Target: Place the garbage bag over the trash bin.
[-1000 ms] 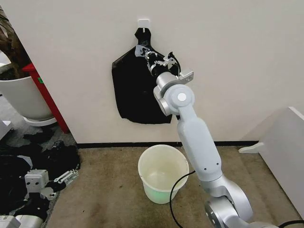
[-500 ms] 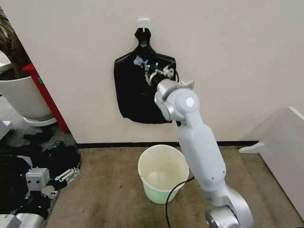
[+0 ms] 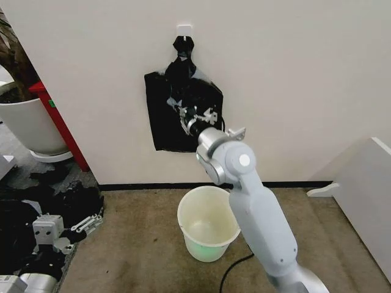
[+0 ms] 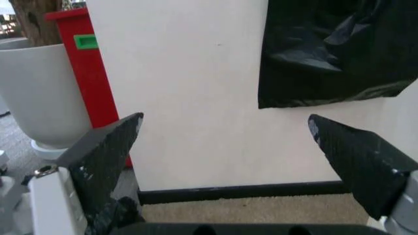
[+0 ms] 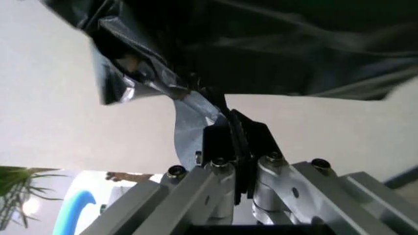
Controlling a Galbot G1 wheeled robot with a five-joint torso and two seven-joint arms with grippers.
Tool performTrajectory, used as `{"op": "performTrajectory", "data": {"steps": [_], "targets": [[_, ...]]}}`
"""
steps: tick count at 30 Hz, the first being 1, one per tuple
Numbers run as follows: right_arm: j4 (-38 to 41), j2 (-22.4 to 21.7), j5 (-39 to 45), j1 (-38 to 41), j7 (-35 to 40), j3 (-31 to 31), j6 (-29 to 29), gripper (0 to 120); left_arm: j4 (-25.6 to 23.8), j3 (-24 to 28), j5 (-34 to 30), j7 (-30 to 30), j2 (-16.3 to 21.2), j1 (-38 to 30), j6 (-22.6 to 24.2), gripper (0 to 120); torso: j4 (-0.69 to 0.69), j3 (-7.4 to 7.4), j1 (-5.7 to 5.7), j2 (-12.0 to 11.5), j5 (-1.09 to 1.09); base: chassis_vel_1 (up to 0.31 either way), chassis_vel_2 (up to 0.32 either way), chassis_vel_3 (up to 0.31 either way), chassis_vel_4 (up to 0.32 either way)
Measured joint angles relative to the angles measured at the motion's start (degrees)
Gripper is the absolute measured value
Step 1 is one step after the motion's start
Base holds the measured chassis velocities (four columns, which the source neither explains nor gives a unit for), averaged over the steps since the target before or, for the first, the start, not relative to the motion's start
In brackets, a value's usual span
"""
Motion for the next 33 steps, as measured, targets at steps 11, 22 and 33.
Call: {"op": "performTrajectory", "data": {"steps": [11,22,33], "targets": [[3.9,-2.2,-2.4,-10.8,-0.5,0.0,-1.2,0,0.0,0.1,0.0,0.2,0.2,0.0,-0.1,100,0.00,0.00,0.00,0.0,0.00,0.000,0.000,0.000,0.000],[6.2,-3.1,-4.0,-17.4,-1.3,0.4,-2.1,0,0.0,0.1,0.0,0.4,0.2,0.1,-0.3,100,0.00,0.00,-0.01,0.0,-0.01,0.000,0.000,0.000,0.000],[7.6,-2.4,-7.2,-24.4,-3.3,0.6,-3.0,0,0.0,0.3,0.0,0.7,0.1,-0.1,-0.5,100,0.00,0.00,-0.01,0.0,-0.01,0.000,0.000,0.000,0.000]]}}
